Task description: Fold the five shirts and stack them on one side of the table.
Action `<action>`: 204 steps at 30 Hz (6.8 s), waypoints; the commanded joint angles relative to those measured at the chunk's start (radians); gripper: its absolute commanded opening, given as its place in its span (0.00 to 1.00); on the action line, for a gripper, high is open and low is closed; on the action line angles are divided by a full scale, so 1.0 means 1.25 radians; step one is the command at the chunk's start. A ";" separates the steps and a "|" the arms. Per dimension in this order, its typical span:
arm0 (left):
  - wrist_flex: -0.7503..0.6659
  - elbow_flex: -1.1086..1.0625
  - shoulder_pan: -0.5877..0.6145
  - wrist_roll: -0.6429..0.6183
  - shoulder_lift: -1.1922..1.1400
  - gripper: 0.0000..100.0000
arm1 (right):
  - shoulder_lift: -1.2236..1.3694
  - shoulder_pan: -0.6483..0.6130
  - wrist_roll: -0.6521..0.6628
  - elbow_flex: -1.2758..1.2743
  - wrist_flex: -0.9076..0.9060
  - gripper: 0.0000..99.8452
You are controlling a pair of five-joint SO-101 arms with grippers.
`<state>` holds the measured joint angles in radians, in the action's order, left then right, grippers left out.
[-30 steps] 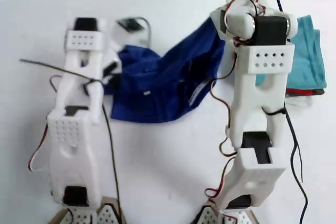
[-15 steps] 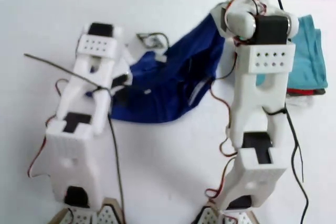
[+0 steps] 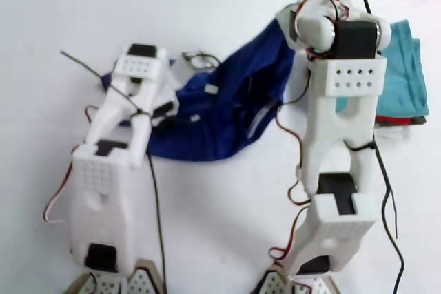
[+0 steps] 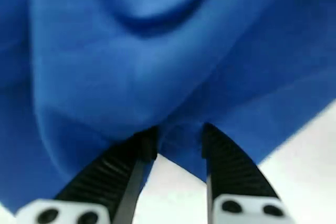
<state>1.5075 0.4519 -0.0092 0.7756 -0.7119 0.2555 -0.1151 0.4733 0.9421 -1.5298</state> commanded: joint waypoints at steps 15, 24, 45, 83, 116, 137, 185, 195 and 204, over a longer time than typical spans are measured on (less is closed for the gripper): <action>0.009 0.158 0.044 -0.092 0.016 0.16 | -0.003 0.009 0.007 0.002 0.012 0.02; 0.180 0.233 0.007 -0.036 0.006 0.16 | -0.003 0.009 0.007 0.002 0.012 0.02; -0.027 0.075 0.043 -0.016 0.006 0.16 | -0.003 0.009 0.007 0.002 0.012 0.02; -0.271 0.299 0.177 -0.333 -0.173 0.16 | -0.581 0.025 -0.114 -1.340 0.560 0.02; 0.223 0.460 0.065 -0.014 -0.168 0.16 | -0.341 0.123 -0.119 -1.475 0.902 0.02; -0.027 0.472 0.004 -0.448 -0.198 0.19 | -0.342 0.123 -0.119 -1.482 0.902 0.02; 0.189 0.509 0.007 -0.082 -0.217 0.20 | -0.342 0.125 -0.119 -1.482 0.906 0.02; 0.223 0.551 -0.042 -0.082 -0.081 0.20 | -0.342 0.125 -0.119 -1.482 0.906 0.02; 0.190 0.408 -0.068 -0.075 -0.079 0.20 | -0.342 0.125 -0.119 -1.482 0.906 0.02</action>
<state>1.7637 0.9659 -0.1120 0.6759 -0.8577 -0.1726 0.0338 0.3291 -0.9375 -0.4112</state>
